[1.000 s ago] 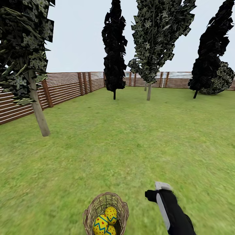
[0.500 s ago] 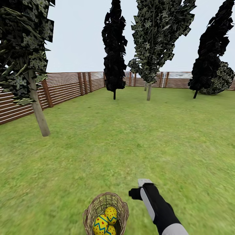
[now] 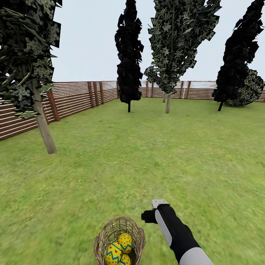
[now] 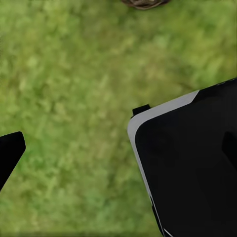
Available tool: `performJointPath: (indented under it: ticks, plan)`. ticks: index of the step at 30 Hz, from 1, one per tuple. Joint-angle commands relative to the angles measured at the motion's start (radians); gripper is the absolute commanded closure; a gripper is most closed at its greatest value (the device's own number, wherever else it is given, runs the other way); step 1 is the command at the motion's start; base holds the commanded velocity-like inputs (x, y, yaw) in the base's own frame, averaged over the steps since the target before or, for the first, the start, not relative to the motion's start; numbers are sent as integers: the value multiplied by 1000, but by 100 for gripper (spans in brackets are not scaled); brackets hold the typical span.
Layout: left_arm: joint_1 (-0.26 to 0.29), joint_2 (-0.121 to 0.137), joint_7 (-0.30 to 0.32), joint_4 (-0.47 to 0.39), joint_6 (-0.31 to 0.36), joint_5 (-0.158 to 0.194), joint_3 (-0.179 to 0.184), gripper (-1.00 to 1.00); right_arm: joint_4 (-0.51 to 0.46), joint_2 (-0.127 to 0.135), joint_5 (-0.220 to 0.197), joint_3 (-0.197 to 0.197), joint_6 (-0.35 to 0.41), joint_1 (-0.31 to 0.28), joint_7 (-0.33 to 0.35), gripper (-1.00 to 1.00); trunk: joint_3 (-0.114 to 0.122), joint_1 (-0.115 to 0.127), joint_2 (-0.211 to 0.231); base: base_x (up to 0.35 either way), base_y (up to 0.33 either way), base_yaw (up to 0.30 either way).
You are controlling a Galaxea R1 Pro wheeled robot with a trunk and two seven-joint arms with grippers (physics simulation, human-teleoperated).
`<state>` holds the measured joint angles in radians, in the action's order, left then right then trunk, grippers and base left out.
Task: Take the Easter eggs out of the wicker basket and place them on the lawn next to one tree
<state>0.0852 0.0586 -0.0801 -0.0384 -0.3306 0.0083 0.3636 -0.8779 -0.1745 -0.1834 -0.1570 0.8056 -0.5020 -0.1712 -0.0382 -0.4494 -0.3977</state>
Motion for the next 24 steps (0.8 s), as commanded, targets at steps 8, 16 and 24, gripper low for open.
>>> performJointPath:
  ticks: [8,16,24]
  plan:
    - [1,1,-6,0,-2,0,8,-100,-1,2,-36,2,-2,-1,-5,-100,-2,-1,-2,0,50,0]
    - [1,1,-6,0,-3,-1,9,-100,-3,4,-41,4,-4,0,-4,-100,-2,-1,-2,19,94,0]
    - [1,1,-5,0,-4,-1,9,-100,-1,15,-41,11,-1,0,-7,-100,-2,-1,-2,44,71,0]
